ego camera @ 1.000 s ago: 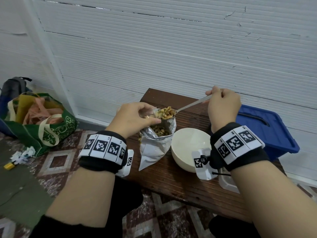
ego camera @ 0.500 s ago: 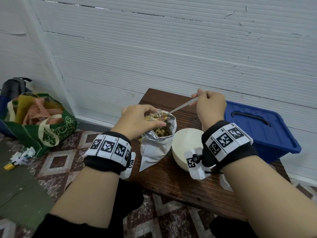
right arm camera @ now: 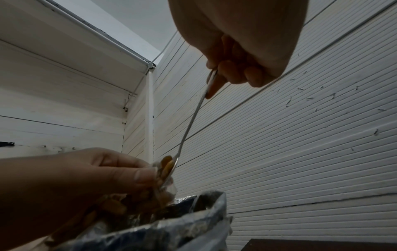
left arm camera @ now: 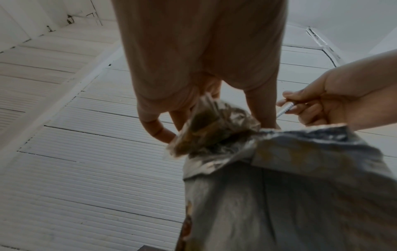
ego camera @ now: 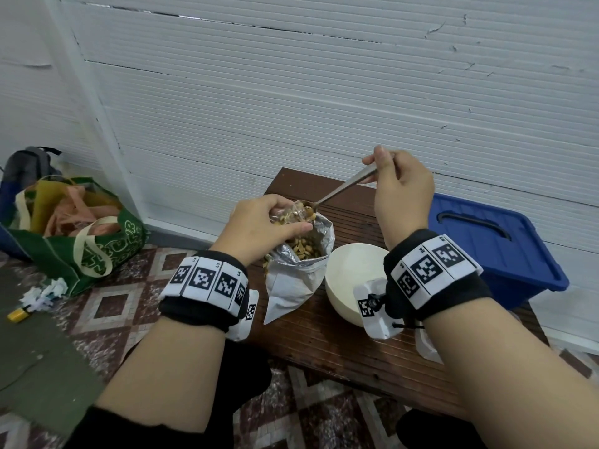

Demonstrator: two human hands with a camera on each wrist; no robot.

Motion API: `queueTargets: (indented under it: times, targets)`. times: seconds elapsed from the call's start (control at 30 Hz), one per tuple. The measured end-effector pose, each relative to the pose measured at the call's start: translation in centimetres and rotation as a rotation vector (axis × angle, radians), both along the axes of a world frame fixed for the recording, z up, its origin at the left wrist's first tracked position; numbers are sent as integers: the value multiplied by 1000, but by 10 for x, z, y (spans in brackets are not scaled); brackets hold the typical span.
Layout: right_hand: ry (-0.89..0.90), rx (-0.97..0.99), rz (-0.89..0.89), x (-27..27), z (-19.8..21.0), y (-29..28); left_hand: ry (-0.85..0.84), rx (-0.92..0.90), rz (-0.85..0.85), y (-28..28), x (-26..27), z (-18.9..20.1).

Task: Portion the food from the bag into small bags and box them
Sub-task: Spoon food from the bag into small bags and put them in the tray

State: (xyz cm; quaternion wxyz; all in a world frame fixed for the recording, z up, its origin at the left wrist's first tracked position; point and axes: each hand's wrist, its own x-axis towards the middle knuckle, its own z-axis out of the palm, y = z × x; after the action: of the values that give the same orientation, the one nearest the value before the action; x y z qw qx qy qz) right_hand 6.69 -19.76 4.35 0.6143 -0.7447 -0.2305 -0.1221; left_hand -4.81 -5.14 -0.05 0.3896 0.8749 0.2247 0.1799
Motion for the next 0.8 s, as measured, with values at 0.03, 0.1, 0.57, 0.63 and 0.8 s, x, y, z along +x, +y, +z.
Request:
queueTargets:
  times: [0.03, 0.1, 0.57, 0.63, 0.8]
  targets:
    - [-13, 10, -4, 0, 1, -1, -1, -3, 0, 1, 0, 0]
    - [-31, 41, -11, 2, 2, -3, -8, -15, 5, 1, 0, -1]
    - [23, 41, -208, 9, -7, -19, -111, -126, 29, 10, -1, -5]
    - [11, -32, -184, 6, -11, -18, -128, -141, 26, 10, -2, -3]
    - [-39, -289, -31, -9, -32, -6, -215, -198, -4, 4, -3, 3]
